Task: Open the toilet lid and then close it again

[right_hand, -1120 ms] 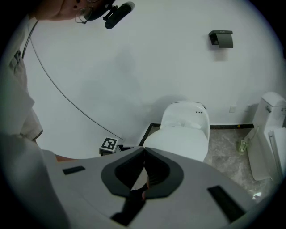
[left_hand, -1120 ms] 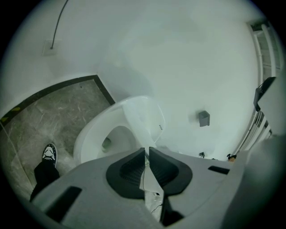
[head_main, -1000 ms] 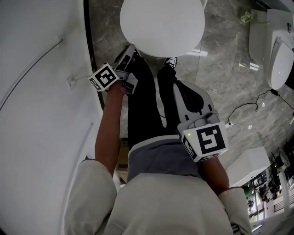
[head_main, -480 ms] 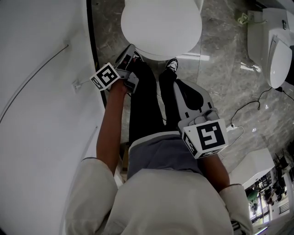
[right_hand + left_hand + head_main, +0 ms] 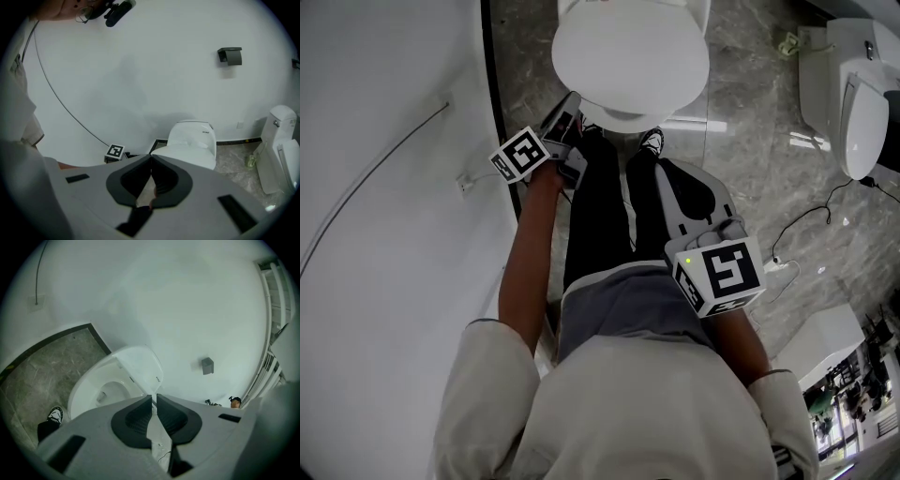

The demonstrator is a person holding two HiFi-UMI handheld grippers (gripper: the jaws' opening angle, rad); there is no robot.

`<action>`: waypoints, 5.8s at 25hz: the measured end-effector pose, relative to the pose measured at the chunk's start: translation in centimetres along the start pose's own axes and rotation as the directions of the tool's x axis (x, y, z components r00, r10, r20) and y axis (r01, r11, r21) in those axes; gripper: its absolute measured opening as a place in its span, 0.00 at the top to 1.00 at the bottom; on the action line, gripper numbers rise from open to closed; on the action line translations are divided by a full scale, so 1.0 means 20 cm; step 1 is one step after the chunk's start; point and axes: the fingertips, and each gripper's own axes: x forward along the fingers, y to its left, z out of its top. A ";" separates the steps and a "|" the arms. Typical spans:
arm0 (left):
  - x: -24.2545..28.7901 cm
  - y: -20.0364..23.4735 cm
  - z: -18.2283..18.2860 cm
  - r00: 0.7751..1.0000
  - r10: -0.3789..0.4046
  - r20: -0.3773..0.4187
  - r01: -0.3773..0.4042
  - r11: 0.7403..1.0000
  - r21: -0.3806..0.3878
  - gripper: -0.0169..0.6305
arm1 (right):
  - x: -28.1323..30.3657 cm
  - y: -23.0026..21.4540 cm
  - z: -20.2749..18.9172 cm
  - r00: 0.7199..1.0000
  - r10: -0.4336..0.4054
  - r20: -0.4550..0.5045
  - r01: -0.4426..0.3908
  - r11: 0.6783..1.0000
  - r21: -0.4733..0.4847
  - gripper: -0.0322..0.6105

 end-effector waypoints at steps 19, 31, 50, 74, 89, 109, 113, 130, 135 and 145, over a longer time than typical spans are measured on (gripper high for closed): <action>0.07 -0.16 0.16 0.992 -0.019 -0.122 0.034 0.992 0.120 0.94 | 0.02 0.11 0.26 0.989 -0.121 0.081 0.120 0.993 0.012 0.93; 0.11 -0.23 0.23 0.987 0.038 -0.159 0.011 0.955 0.295 0.95 | 0.05 0.18 0.37 0.978 -0.164 0.129 0.161 0.986 0.029 0.93; 0.23 -0.41 0.39 0.991 0.039 -0.130 0.020 0.905 0.426 0.95 | 0.00 0.13 0.43 0.968 -0.191 0.160 0.186 0.982 0.044 0.93; 0.42 -0.58 0.63 0.993 0.028 -0.115 0.039 0.841 0.539 0.95 | -0.05 0.08 0.43 0.958 -0.232 0.169 0.221 0.972 0.085 0.93; 0.56 -0.67 0.78 0.994 0.008 -0.112 0.054 0.841 0.538 0.95 | -0.05 0.04 0.51 0.949 -0.260 0.180 0.243 0.964 0.111 0.93; 0.78 -0.74 0.98 0.994 0.020 -0.106 0.042 0.829 0.558 0.95 | 0.00 -0.04 0.62 0.937 -0.296 0.183 0.274 0.952 0.137 0.93; 0.82 -0.75 1.03 0.995 0.020 -0.094 0.035 0.835 0.550 0.95 | -0.02 -0.07 0.63 0.930 -0.318 0.184 0.292 0.944 0.154 0.93; 1.04 -0.77 1.18 0.994 0.038 -0.100 0.027 0.815 0.578 0.96 | -0.04 -0.15 0.60 0.913 -0.374 0.163 0.340 0.918 0.205 0.93; 1.11 -0.70 1.20 0.986 0.118 -0.116 -0.014 0.759 0.651 0.95 | -0.06 -0.19 0.58 0.904 -0.399 0.155 0.363 0.907 0.216 0.93; 1.14 -0.76 1.21 0.965 0.210 -0.159 0.083 0.328 0.941 0.94 | -0.06 -0.19 0.59 0.903 -0.401 0.156 0.361 0.904 0.230 0.93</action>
